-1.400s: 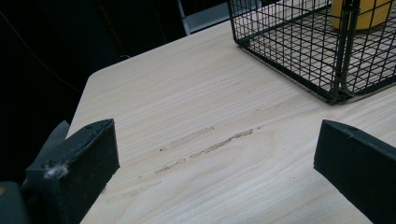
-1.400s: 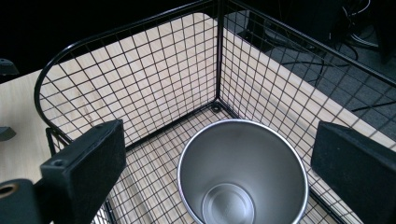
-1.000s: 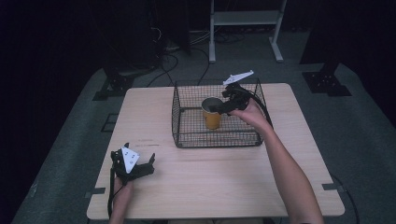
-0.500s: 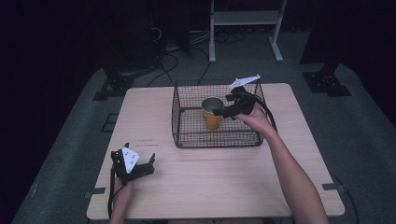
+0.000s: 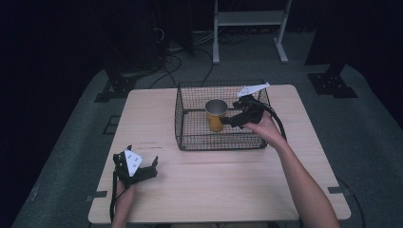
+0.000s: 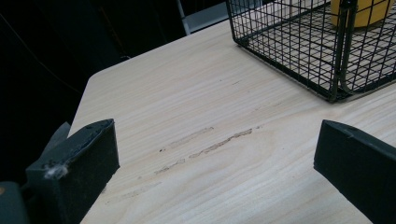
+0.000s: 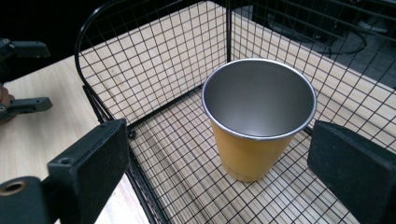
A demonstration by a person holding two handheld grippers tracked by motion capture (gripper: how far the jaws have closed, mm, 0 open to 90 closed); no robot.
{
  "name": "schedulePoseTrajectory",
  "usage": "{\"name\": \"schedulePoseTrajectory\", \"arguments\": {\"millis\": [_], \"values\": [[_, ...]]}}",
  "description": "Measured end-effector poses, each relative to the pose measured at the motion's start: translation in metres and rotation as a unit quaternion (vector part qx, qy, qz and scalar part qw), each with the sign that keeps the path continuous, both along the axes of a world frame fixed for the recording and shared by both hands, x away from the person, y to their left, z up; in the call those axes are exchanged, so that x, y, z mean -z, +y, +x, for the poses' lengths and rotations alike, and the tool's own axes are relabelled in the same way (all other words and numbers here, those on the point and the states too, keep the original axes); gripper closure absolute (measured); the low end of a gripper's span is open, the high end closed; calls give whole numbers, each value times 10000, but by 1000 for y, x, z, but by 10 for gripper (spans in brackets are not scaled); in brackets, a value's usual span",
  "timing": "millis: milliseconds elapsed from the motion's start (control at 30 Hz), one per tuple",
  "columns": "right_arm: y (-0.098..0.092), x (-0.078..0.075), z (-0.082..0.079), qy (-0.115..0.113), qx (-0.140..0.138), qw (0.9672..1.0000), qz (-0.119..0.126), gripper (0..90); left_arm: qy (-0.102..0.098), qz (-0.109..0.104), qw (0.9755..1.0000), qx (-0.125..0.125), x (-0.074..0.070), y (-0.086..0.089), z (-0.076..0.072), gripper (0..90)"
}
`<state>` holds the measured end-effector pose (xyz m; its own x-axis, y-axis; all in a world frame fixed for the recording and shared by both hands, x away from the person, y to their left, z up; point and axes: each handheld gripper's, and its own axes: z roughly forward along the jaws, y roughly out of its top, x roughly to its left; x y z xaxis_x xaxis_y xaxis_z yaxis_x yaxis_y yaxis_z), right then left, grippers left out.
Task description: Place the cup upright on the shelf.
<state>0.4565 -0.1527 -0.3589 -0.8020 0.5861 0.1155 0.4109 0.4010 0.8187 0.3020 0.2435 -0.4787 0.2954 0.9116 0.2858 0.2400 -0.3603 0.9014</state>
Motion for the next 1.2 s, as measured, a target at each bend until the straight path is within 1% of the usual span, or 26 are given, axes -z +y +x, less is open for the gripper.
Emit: {"name": "schedulePoseTrajectory", "arguments": {"millis": [67,133,167,233,333,433,500,533,567,600,667,767,800,900,967,1100,1200], "values": [[-2,1,-2,-43,69,10000,14,59,-2,-7,10000,-6,0,0,0,0],[-4,4,-2,-9,77,10000,10,59,-2,-4,10000,-6,0,0,0,0],[-6,6,-3,41,79,9999,72,59,0,4,10000,-1,0,0,0,0],[-7,7,-5,64,64,9999,111,59,-1,7,10000,-2,0,0,0,0],[-9,9,-9,19,98,9998,181,59,-1,4,10000,-1,0,0,0,0],[-9,11,-15,-18,56,9999,133,59,-1,3,10000,-3,0,0,0,0],[-8,12,-18,15,-8,10000,87,59,-1,8,10000,-6,0,0,0,0],[-8,13,-20,-35,-3,10000,74,59,-3,7,10000,-6,0,0,0,0],[-9,13,-22,-39,0,9999,97,59,-2,5,10000,-4,0,0,0,0],[-10,13,-25,-13,-13,9998,182,59,-3,7,10000,-5,0,0,0,0],[-11,13,-28,-43,-20,9997,242,59,-3,0,10000,-5,0,0,0,0],[-12,13,-31,-48,-47,9997,213,58,0,4,10000,-10,0,0,0,0],[-12,12,-32,-28,-60,9997,245,59,-1,7,10000,-8,0,0,0,0],[-14,10,-36,-116,-61,9995,289,59,-3,6,10000,-9,0,0,0,0],[-15,10,-39,-86,-85,9993,367,59,-7,-8,10000,-12,0,0,0,0],[-16,12,-44,-123,-93,9995,290,59,-9,15,10000,-4,0,0,0,0],[-18,12,-48,-114,-111,9992,367,59,-7,10,10000,-10,0,0,0,0]]}}
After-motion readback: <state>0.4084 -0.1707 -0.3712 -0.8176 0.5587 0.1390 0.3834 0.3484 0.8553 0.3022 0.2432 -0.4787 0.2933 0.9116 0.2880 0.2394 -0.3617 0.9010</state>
